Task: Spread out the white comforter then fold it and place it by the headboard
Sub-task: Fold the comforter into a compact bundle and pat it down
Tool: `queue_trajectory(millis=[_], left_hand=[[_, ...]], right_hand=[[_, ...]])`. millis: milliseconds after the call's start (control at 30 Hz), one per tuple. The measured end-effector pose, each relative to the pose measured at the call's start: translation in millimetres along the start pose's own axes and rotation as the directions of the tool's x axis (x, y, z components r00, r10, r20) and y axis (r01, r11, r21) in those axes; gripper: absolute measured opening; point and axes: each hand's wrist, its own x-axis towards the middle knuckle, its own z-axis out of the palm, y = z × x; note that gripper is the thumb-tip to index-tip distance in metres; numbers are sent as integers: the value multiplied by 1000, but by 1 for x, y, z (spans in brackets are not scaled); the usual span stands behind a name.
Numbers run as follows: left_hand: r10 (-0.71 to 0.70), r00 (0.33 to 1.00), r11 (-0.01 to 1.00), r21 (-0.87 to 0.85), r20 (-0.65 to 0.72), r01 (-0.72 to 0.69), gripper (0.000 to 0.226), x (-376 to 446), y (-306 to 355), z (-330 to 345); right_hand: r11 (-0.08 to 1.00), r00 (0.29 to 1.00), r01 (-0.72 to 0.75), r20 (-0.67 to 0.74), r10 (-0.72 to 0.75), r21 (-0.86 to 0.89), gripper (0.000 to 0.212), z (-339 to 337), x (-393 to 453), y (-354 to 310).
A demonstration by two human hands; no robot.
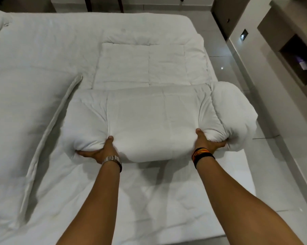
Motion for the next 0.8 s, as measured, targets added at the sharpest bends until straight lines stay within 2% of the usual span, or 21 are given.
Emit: queue_trajectory(millis=[167,300,467,600,700,767,800], left_hand=[[19,1000,1000,2,-9,-19,138,-43,-1,-45],[44,999,999,16,-22,-44,138,-89,-9,-118],[16,998,997,76,-63,-11,135,-160,-27,-227],[38,998,999,-6,-50,-39,132,-208,-4,-276],[242,969,970,-41,39,-240,132,-227,41,-265],[405,900,914,-76,158,-398,127,-228,75,-242],[456,856,887,-54,244,-458,119,-227,89,-228]], right_hand=[[1000,999,30,33,-30,-6,119,-53,-26,-5],[999,999,32,29,-32,3,122,-127,-62,11],[997,998,-52,17,53,-56,123,-243,-113,38],[999,1000,-18,11,17,48,127,-296,-150,15],[998,997,55,53,-56,28,133,-288,-163,-40],[996,974,58,214,-70,65,134,-267,-162,-81],[993,943,38,326,-72,109,128,-255,-160,-99]])
